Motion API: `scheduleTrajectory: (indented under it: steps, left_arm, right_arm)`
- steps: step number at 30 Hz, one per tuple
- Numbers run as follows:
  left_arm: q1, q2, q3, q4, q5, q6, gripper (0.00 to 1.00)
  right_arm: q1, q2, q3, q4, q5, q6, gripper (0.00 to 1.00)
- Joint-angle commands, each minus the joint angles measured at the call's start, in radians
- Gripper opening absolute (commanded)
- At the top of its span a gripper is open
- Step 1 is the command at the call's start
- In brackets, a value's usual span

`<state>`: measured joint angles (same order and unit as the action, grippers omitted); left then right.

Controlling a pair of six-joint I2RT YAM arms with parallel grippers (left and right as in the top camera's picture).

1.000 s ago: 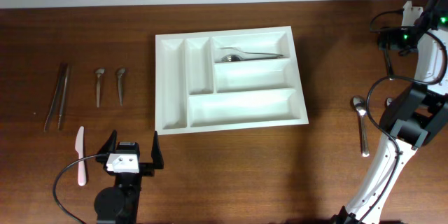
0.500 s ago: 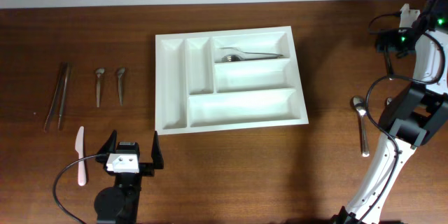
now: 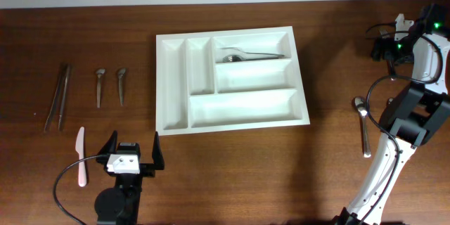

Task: Pack container
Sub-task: 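Lower the right gripper onto the last fork and close on its handle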

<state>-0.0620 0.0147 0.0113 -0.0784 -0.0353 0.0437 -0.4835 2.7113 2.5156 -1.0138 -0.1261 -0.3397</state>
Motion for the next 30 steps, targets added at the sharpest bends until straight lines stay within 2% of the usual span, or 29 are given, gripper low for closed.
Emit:
scheduleTrajectory:
  steps: [1,4,10,13,14,18,25,27,30]
  left_arm:
    - [0.006,-0.008,-0.002,-0.002,-0.014,-0.006,0.99]
    - [0.006,-0.008,-0.002,-0.002,-0.014,-0.006,0.99]
    - [0.006,-0.008,-0.002,-0.002,-0.014,-0.006,0.99]
    - [0.006,-0.008,-0.002,-0.002,-0.014,-0.006,0.99]
    - [0.006,-0.008,-0.002,-0.002,-0.014,-0.006,0.99]
    - [0.006,-0.008,-0.002,-0.002,-0.014,-0.006,0.99]
    - [0.006,-0.008,-0.002,-0.002,-0.014,-0.006,0.99]
    - [0.006,-0.008,-0.002,-0.002,-0.014,-0.006,0.99]
    - [0.006,-0.008,-0.002,-0.002,-0.014,-0.006,0.99]
  right_arm:
    - [0.005,0.017,-0.006,0.014,0.018,0.008,0.99]
    - [0.005,0.018,-0.006,0.028,0.018,0.008,1.0]
    - [0.005,0.034,-0.006,0.035,0.014,0.008,0.94]
    - [0.005,0.045,-0.006,0.029,0.005,0.008,0.81]
    - [0.005,0.052,-0.006,0.027,0.002,0.008,0.74]
    - [0.005,0.058,-0.006,0.028,0.002,0.008,0.7]
    - [0.005,0.058,-0.006,0.045,0.003,0.008,0.37]
    - [0.005,0.058,-0.006,0.048,0.003,0.008,0.31]
    - [0.005,0.058,-0.006,0.058,0.003,0.007,0.28]
